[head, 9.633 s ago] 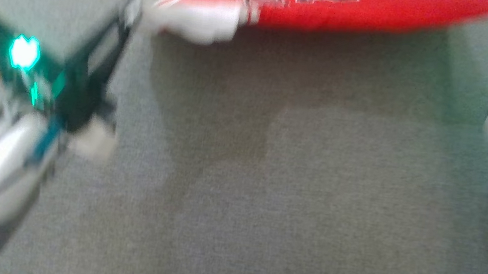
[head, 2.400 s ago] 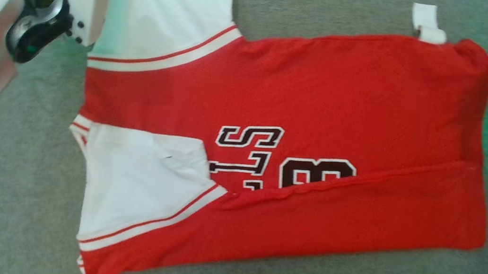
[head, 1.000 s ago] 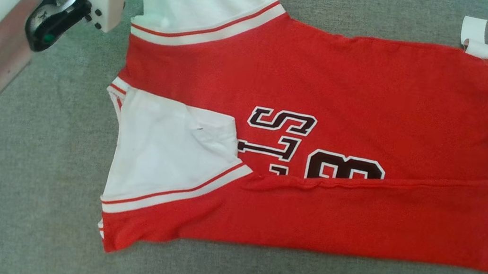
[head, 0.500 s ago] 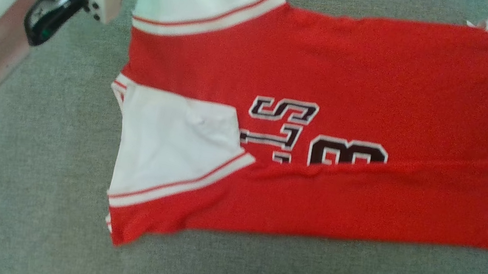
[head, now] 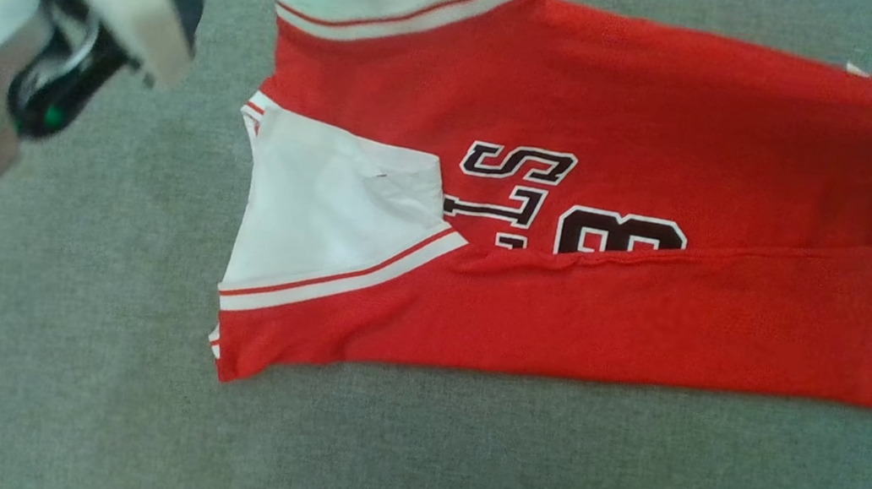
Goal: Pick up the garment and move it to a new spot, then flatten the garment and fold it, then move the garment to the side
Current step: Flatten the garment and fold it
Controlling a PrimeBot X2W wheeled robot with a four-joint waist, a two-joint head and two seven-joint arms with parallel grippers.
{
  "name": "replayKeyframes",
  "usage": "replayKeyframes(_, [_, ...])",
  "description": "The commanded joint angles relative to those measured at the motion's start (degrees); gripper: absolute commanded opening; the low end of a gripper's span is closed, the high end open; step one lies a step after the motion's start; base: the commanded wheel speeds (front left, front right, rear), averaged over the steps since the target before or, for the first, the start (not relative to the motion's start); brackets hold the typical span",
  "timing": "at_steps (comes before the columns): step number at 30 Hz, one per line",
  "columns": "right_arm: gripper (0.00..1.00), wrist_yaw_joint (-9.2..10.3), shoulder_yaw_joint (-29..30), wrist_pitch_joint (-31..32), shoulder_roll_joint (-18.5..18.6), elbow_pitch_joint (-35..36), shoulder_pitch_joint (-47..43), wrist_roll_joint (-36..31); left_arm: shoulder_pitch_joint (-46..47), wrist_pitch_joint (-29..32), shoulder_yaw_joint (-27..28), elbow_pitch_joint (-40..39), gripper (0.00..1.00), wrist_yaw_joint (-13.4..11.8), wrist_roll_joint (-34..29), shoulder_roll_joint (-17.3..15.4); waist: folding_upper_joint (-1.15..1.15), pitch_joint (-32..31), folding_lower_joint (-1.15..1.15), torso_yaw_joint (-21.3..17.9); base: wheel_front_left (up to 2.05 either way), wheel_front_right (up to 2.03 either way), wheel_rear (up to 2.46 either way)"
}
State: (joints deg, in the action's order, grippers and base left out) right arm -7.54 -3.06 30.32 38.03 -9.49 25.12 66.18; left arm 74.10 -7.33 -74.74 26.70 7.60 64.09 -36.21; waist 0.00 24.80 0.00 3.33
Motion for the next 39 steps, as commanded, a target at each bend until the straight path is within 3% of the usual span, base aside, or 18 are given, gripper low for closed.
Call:
replayKeyframes(1, [0.0, 0.05, 0.63, -0.74, 1.38, 2.2, -1.28, 0.51, 0.93, -0.73, 2.08, -1.24, 0.0, -0.11, 0.31, -3.51, 0.0, -1.07, 0.0, 0.17, 0.0, 0.0, 0.0])
replayKeyframes(7, [0.0, 0.05, -0.18, -4.32, 1.69, 4.12, -8.32, -1.37, -7.42, -1.28, 1.82, -9.72, 0.0, -0.85, 2.07, -8.98, 0.0, -4.63, 0.0, 0.06, 0.0, 0.0, 0.0])
replayKeyframes(15, [0.0, 0.05, -2.11, -8.92, 1.38, 3.87, -14.39, -4.06, -18.7, -2.48, 1.59, -20.39, 0.0, -6.67, 2.63, -13.82, 0.0, -6.08, 0.0, -0.33, 0.0, 0.0, 0.0])
replayKeyframes(21, [0.0, 0.05, -3.79, -11.91, 0.05, 3.63, -17.19, -5.2, -25.33, -2.26, 1.48, -22.41, 0.0, -9.37, 1.38, -14.67, 0.0, -5.53, 0.0, -0.68, 0.0, 0.0, 0.0])
replayKeyframes(30, [0.0, 0.05, -7.1, -14.97, -1.48, 0.58, -17.52, -6.88, -32.07, -4.09, 1.44, -21.44, 0.0, -11.08, 1.91, -12.8, 0.0, -6.12, 0.0, -2.0, 0.0, 0.0, 0.0])
replayKeyframes(31, [0.43, 0.05, -7.24, -15.36, -1.68, -0.03, -17.43, -7.06, -32.71, -4.33, 1.44, -21.39, 0.0, -11.32, 2.12, -12.49, 0.0, -6.31, 0.0, -2.13, 0.0, 0.0, 0.0])
replayKeyframes(32, [1.0, 0.05, -7.22, -15.99, -1.93, -0.56, -17.35, -7.22, -33.31, -4.74, 1.51, -21.33, 0.0, -11.64, 2.24, -12.07, 0.0, -6.57, 0.0, -2.19, 0.0, 0.0, 0.0])
replayKeyframes(34, [1.0, 0.05, -6.79, -17.73, -2.65, -1.78, -17.35, -7.64, -34.61, -5.89, 2.22, -21.02, 1.0, -13.01, 2.32, -11.09, 0.0, -7.26, 0.0, -2.3, 0.0, 0.0, 0.0])
replayKeyframes(36, [1.0, 0.05, -6.65, -18.76, -2.99, -2.26, -17.55, -8.18, -35.32, -6.44, 2.81, -20.69, 1.0, -14.3, 2.06, -10.53, 0.0, -7.68, 0.0, -2.31, 0.0, 0.0, 0.0])
replayKeyframes(39, [1.0, 0.05, -4.83, -23.42, -5.13, -3.99, -18.68, -10.19, -38.3, -7.4, 5.14, -19.48, 1.0, -19.7, 0.63, -8.44, 0.0, -9.27, 0.0, -2.34, 0.0, 0.0, 0.0])
